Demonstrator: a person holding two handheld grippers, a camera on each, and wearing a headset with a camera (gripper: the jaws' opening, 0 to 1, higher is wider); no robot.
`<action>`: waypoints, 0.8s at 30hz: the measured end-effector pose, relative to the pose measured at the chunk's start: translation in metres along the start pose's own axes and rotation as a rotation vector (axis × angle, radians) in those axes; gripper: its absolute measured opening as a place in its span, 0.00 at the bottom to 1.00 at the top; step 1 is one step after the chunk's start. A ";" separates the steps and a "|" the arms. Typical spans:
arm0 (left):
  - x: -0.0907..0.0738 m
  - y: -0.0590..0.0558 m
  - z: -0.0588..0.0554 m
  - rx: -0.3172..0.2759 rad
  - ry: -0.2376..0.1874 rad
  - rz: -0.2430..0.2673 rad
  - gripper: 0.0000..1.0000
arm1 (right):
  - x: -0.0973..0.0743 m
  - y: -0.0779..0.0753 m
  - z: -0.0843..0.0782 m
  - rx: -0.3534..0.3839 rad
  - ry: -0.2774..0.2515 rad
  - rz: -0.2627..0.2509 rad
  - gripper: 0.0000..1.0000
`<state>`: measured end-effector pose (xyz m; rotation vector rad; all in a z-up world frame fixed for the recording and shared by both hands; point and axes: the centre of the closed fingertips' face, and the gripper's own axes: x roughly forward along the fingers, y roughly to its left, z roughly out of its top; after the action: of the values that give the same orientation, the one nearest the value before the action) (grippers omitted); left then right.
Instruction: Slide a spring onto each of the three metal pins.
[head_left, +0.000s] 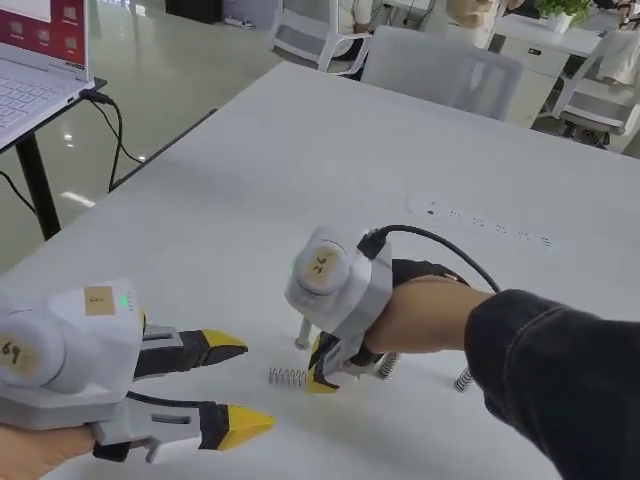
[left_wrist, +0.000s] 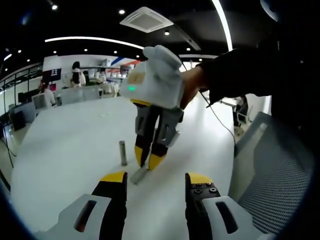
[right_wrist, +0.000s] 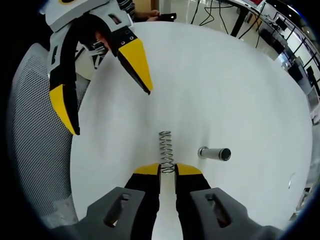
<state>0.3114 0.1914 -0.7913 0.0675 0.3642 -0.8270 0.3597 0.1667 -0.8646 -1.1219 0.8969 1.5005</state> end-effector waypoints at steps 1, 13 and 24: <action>0.000 0.000 0.000 -0.001 0.000 0.000 0.40 | 0.001 0.000 0.000 -0.002 0.002 0.000 0.08; -0.001 0.000 -0.001 -0.002 -0.001 0.004 0.39 | 0.000 0.001 0.000 -0.022 0.017 -0.014 0.08; 0.002 -0.003 0.000 0.006 0.007 -0.007 0.38 | -0.026 0.015 0.002 -0.036 0.015 0.004 0.08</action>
<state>0.3107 0.1878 -0.7921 0.0746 0.3688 -0.8353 0.3460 0.1579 -0.8389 -1.1592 0.8858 1.5191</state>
